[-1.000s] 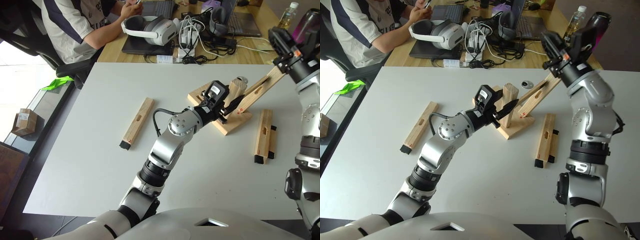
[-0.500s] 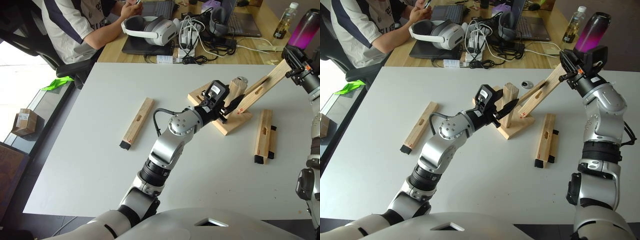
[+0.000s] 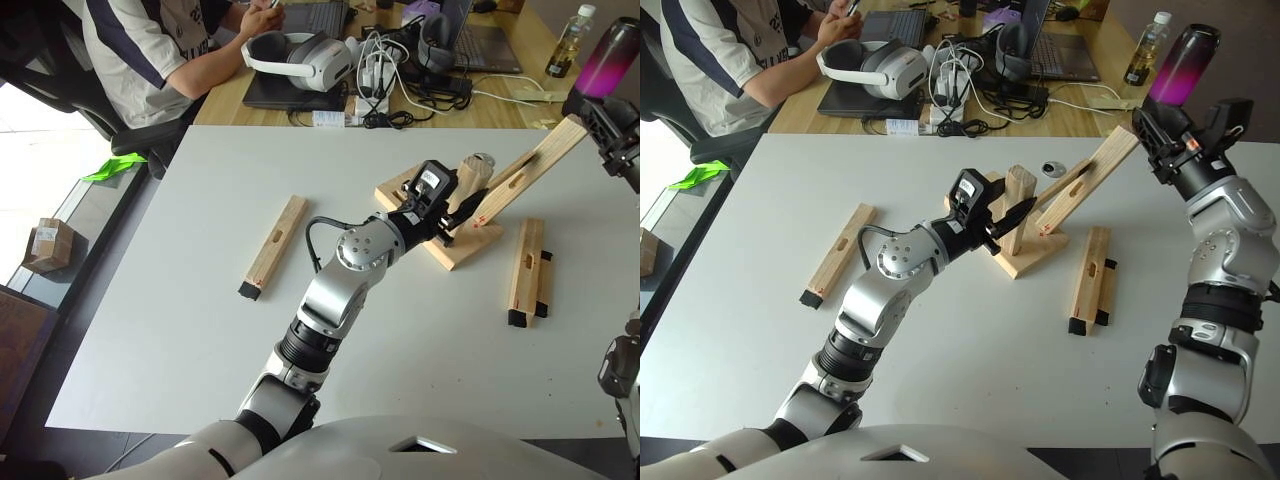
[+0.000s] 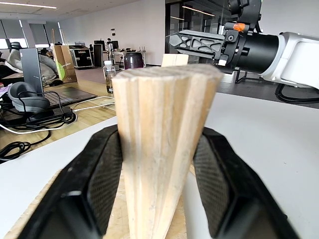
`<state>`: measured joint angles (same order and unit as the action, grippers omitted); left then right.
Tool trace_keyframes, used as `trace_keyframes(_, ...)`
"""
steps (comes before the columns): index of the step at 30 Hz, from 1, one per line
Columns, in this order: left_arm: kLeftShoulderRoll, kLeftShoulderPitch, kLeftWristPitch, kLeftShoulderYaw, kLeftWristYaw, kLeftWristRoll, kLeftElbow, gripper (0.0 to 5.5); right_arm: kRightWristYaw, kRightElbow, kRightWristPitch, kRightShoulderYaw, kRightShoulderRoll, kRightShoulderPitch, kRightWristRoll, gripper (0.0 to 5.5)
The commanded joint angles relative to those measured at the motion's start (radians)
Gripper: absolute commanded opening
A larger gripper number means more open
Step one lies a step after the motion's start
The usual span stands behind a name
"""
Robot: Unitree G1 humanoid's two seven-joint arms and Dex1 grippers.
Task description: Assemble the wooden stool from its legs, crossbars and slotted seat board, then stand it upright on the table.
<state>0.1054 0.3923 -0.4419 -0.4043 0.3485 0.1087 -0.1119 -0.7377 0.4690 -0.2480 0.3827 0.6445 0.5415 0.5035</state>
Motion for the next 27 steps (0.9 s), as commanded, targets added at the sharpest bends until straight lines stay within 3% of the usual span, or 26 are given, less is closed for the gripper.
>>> trace_keyframes(1, -0.009, -0.034, -0.043, 0.009, -0.009, 0.0, 0.046, 2.03, -0.044, 0.013, -0.098, 0.015, 0.019, -0.029, 0.037, 3.06)
trace_keyframes(5, -0.008, -0.032, -0.04, 0.009, -0.009, -0.001, 0.049, 2.03, -0.087, -0.019, -0.157, -0.011, 0.022, -0.04, 0.043, 3.67)
trace_keyframes(12, -0.007, -0.029, -0.033, 0.008, -0.007, -0.001, 0.054, 2.03, -0.087, 0.069, -0.108, -0.057, 0.024, 0.025, -0.033, 3.68)
trace_keyframes(27, -0.066, -0.008, -0.129, -0.02, 0.017, -0.032, 0.03, 2.03, -0.147, 0.399, -0.011, -0.096, 0.039, 0.174, -0.122, 1.23)
